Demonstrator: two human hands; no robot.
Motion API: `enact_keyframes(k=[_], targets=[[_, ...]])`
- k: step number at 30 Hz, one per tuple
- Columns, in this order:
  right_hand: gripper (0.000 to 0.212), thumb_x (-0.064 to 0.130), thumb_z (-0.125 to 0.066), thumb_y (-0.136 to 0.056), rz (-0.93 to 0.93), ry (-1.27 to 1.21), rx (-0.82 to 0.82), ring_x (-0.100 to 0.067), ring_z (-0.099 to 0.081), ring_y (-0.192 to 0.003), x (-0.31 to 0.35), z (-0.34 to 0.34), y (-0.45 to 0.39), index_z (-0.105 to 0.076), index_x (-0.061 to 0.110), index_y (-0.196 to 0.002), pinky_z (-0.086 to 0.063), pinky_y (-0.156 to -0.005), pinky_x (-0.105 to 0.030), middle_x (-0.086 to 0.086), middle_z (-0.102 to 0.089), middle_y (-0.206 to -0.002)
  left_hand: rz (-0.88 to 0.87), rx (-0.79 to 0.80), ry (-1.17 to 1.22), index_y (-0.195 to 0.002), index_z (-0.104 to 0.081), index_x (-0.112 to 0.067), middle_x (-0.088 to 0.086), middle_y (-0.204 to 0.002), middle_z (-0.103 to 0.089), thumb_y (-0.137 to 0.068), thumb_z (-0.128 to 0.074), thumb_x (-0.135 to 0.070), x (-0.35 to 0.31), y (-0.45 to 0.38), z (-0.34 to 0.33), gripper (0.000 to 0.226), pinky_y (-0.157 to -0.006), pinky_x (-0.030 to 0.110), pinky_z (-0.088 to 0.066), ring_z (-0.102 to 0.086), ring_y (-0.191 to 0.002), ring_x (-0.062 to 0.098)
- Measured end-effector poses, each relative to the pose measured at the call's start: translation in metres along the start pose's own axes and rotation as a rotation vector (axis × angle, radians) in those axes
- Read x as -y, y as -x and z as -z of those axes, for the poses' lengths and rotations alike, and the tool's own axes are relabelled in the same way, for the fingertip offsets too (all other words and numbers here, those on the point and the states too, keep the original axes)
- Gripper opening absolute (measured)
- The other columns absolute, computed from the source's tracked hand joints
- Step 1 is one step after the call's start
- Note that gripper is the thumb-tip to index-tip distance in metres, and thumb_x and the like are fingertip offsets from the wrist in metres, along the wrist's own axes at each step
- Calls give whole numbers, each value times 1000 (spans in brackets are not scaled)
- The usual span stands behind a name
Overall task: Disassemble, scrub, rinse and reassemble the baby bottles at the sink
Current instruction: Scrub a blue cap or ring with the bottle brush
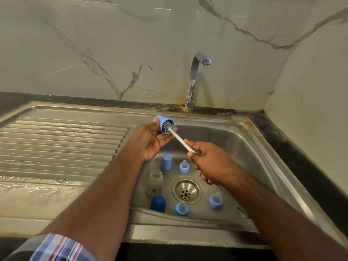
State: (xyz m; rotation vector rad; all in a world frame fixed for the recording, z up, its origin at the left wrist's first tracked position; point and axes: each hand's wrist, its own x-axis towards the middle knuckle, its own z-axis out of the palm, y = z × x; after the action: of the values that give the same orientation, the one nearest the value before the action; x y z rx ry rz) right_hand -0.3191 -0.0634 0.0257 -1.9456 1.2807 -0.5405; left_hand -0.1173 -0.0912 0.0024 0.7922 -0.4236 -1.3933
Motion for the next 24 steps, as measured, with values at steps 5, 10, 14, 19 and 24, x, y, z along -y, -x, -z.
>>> enact_keyframes(k=[5, 10, 14, 19, 24], targets=[[47, 30, -48, -103, 109, 209, -69, -8, -60, -69, 3, -8, 4, -42, 44, -148, -55, -75, -32, 7, -69, -105, -12, -20, 3, -118, -57, 6, 26, -109, -71, -105, -52, -21, -1, 0, 0, 30, -73, 42, -64, -76, -85, 34], [47, 31, -45, -105, 128, 380, 31, -7, -55, -64, 5, -1, 3, -37, 43, -150, -47, -63, -25, 5, -62, -98, 4, -71, -116, -121, -56, 4, 26, -114, -69, -106, -52, -21, 1, -1, 4, 30, -74, 39, -64, -74, -91, 33], [47, 29, -48, -103, 86, 305, -68, -11, -59, -70, 1, -4, 1, -43, 38, -149, -52, -70, -30, 6, -66, -99, 13, -95, -110, -112, -58, 3, 28, -115, -68, -105, -55, -21, 2, -3, 1, 26, -79, 41, -63, -72, -97, 36], [45, 29, -49, -103, 135, 249, -130, -12, -63, -87, 3, -9, 8, -45, 36, -148, -52, -84, -31, 5, -68, -115, 4, -135, -81, -117, -57, 5, 27, -110, -70, -104, -56, -23, 1, -5, 1, 31, -80, 42, -62, -72, -95, 35], [46, 31, -48, -103, 131, 325, -78, -12, -64, -83, 5, -12, 9, -44, 38, -148, -54, -81, -33, 4, -69, -112, -29, -190, -18, -128, -53, 6, 27, -110, -68, -105, -54, -23, -4, -7, 9, 37, -64, 38, -64, -73, -90, 34]])
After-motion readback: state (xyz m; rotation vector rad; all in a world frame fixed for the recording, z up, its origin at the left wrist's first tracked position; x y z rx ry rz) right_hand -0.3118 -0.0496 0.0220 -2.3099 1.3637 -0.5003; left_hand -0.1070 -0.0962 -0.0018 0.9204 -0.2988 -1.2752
